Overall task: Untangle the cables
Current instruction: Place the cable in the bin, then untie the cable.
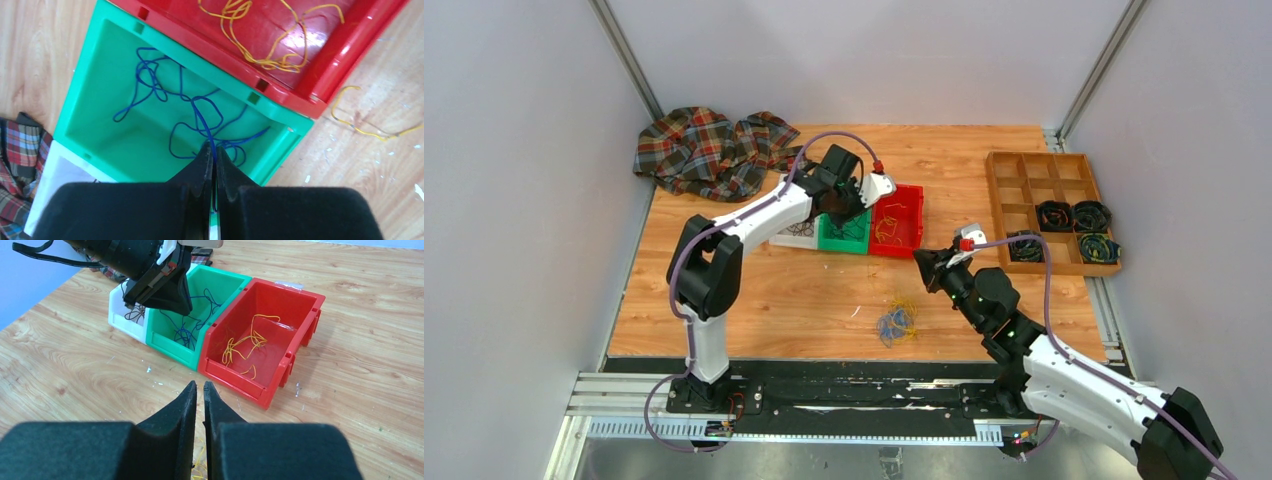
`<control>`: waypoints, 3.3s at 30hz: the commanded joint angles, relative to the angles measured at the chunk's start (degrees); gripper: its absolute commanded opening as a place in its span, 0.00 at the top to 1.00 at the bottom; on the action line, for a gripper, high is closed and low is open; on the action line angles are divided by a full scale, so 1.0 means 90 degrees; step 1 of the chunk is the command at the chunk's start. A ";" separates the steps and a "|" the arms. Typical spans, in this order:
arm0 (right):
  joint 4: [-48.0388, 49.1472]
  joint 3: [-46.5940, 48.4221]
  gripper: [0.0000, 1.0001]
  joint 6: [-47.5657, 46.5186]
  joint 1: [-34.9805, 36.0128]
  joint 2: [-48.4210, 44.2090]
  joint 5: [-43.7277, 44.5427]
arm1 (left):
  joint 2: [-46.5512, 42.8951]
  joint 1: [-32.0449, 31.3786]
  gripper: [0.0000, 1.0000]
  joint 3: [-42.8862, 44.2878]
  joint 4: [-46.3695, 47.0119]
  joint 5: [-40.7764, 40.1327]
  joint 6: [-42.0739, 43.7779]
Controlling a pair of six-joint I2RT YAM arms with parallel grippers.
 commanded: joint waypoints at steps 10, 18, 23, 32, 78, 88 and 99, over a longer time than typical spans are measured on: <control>0.0018 -0.0105 0.93 0.0101 -0.0058 -0.0102 0.0098 | 0.1101 0.0039 0.95 0.0318 0.1098 -0.0508 -0.0243; -0.0069 -0.0126 0.80 0.0036 -0.0057 -0.0175 0.0081 | 0.0704 0.0061 0.58 0.0410 0.0693 -0.0200 -0.0289; -0.0294 -0.0155 0.54 0.0110 -0.0057 -0.0297 0.0002 | -0.0055 0.0184 0.25 0.0368 0.0337 0.0421 -0.0230; -0.1848 0.0208 0.37 0.0545 0.0189 -0.0259 -0.0267 | -0.0994 0.0196 0.03 0.0779 -0.0916 0.0443 -0.0359; -0.1781 0.1470 0.99 0.0935 0.0262 0.0718 -0.2395 | -0.3483 0.0281 0.01 -0.0724 -0.2555 0.3145 0.0217; -0.1221 0.1480 0.99 0.1209 0.0271 0.0787 -0.2959 | -0.3565 -0.0380 0.14 -0.0879 -0.2556 0.3290 0.0135; -0.0873 0.1448 0.99 0.1403 0.0297 0.1030 -0.3392 | -0.2734 -0.0424 0.39 -0.0642 -0.2391 0.4001 -0.0618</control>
